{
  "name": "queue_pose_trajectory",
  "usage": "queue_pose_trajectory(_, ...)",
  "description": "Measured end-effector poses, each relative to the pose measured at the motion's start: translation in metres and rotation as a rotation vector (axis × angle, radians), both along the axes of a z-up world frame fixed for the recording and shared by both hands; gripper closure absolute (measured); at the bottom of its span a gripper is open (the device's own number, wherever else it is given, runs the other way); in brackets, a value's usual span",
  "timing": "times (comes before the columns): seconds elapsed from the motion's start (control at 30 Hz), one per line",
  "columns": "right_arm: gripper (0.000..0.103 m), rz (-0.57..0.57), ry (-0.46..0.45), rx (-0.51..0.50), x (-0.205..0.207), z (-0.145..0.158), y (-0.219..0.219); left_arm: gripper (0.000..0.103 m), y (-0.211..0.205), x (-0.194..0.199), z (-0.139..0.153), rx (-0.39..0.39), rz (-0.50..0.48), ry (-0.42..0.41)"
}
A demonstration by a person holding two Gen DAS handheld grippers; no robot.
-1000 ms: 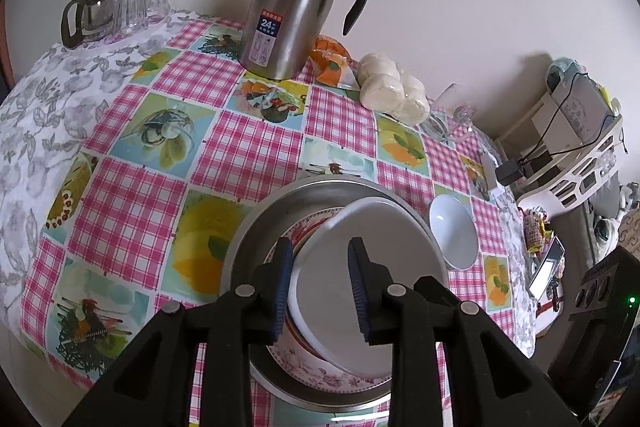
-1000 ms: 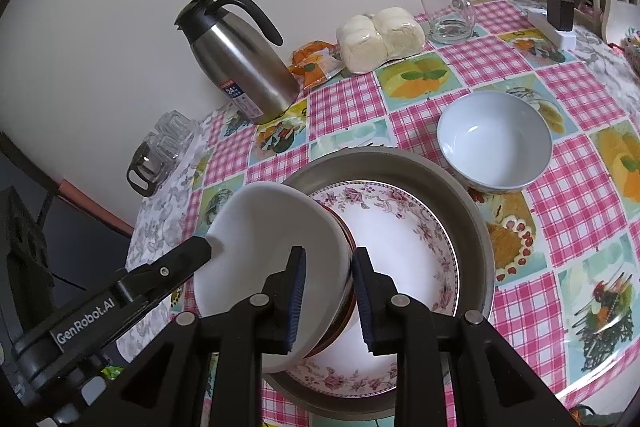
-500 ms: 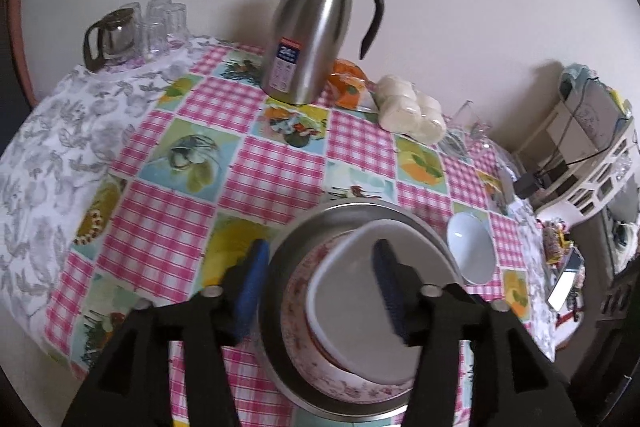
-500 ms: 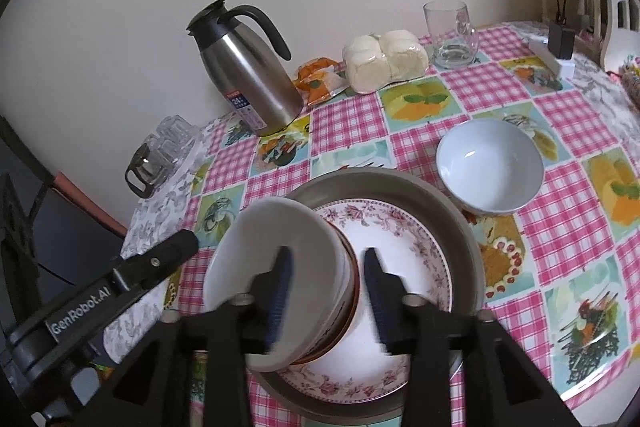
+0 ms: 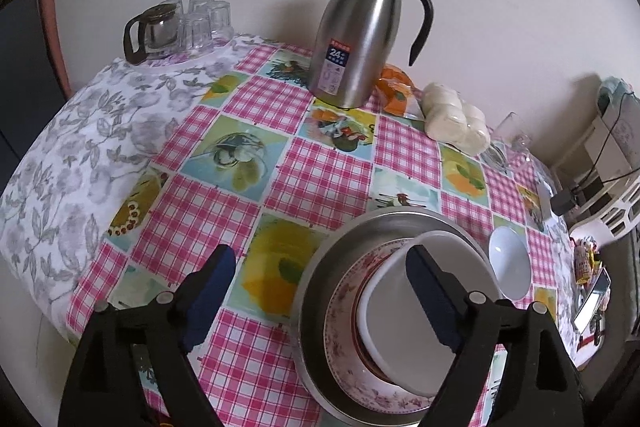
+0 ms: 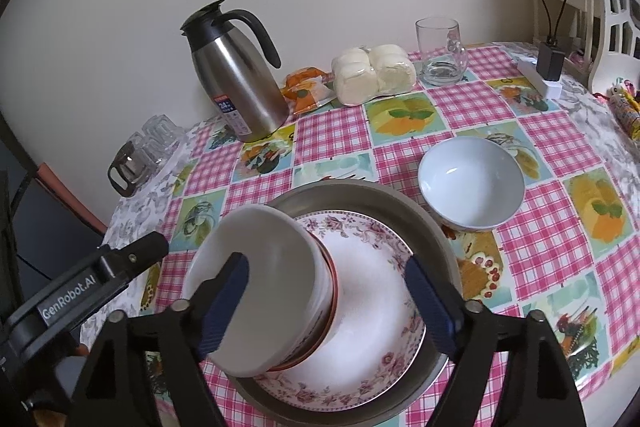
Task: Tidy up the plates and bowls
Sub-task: 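Move the right tool to the rim of the white round bowl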
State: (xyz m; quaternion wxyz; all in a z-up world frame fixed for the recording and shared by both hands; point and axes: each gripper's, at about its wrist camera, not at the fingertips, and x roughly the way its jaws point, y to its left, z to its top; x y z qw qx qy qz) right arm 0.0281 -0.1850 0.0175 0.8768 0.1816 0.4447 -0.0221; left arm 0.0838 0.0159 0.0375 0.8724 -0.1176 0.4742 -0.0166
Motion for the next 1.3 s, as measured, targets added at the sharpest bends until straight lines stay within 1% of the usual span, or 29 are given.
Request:
queue_pose_trajectory(0.1,0.012,0.001,-0.003,-0.006,0.000,0.001,-0.001,0.015,0.000,-0.001,0.001,0.003,0.013,-0.004)
queue_pose_trajectory(0.17,0.004,0.005,-0.007,-0.011,-0.001,0.001,0.000,0.015,0.000,-0.002,0.002,-0.001,0.019,-0.009)
queue_pose_trajectory(0.23,0.002,0.008,-0.013,-0.019,-0.001,0.002,-0.001,0.015,-0.002,-0.002,0.003,-0.007,0.022,-0.012)
queue_pose_trajectory(0.43,0.000,-0.016,-0.017,-0.027,-0.005,0.005,-0.014,0.015,-0.008,-0.003,0.004,-0.009,0.027,-0.018)
queue_pose_trajectory(0.57,0.000,-0.044,-0.017,-0.037,-0.007,0.007,-0.028,0.015,-0.023,-0.003,0.009,-0.004,0.003,-0.038)
queue_pose_trajectory(0.67,0.000,-0.082,-0.016,-0.036,-0.009,0.008,-0.045,0.015,-0.041,-0.002,0.017,-0.001,-0.038,-0.058)
queue_pose_trajectory(0.73,0.000,-0.116,-0.017,-0.029,-0.010,0.008,-0.060,0.015,-0.057,-0.002,0.027,0.004,-0.068,-0.089)
queue_pose_trajectory(0.83,0.000,-0.178,-0.014,-0.030,-0.010,0.006,-0.085,0.015,-0.086,0.001,0.041,0.041,-0.136,-0.138)
queue_pose_trajectory(0.93,0.000,-0.263,0.021,-0.027,-0.008,-0.004,-0.118,0.015,-0.120,0.005,0.049,0.066,-0.214,-0.166)
queue_pose_trajectory(1.1,0.000,-0.336,0.061,0.040,-0.008,-0.024,-0.155,0.015,-0.177,0.011,0.047,0.105,-0.337,-0.167)
queue_pose_trajectory(1.2,0.000,-0.346,0.081,0.046,-0.003,-0.035,-0.166,0.015,-0.208,0.016,0.037,0.142,-0.400,-0.159)
queue_pose_trajectory(1.3,0.000,-0.369,0.109,0.060,0.002,-0.051,-0.177,0.016,-0.225,0.025,0.021,0.145,-0.424,-0.117)
